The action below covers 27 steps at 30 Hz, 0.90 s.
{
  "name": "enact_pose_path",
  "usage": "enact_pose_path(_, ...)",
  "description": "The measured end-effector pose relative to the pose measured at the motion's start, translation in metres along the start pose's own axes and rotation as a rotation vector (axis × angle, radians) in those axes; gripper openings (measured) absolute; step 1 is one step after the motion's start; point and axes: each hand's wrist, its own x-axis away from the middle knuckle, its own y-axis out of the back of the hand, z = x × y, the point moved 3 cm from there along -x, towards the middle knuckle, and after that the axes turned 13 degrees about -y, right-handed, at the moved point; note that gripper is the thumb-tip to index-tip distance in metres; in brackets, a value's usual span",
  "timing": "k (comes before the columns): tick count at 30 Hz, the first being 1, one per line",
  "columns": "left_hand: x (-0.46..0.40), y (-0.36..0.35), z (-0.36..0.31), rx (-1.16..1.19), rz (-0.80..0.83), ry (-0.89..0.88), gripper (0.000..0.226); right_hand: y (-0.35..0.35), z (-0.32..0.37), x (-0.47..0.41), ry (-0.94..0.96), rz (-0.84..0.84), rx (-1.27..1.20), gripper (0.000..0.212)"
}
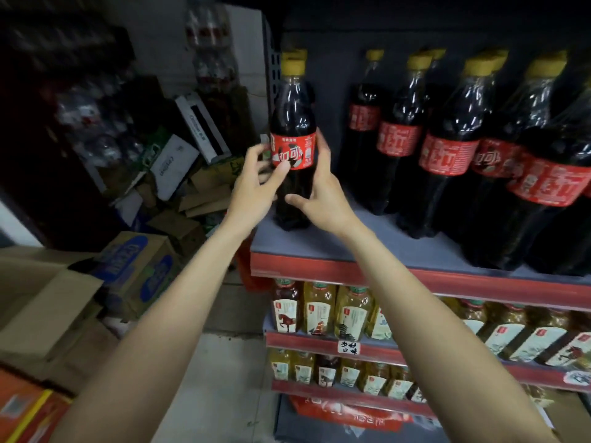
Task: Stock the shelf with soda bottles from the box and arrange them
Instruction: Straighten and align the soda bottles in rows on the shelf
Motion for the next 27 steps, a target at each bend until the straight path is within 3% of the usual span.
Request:
enact_pose_path(9,-0.017,0.007,0.027,-0.046,-0.075,0.037,0.049,-0.011,-0.005,-0.024,-0.061,-0.039,0.086,0.113)
enact_pose_path(27,-0.039,0.001,0.046,-0.043,0.007,0.058,0.052,-0.015,-0.005,-0.035,-0.082,-0.098,0.141,0.108)
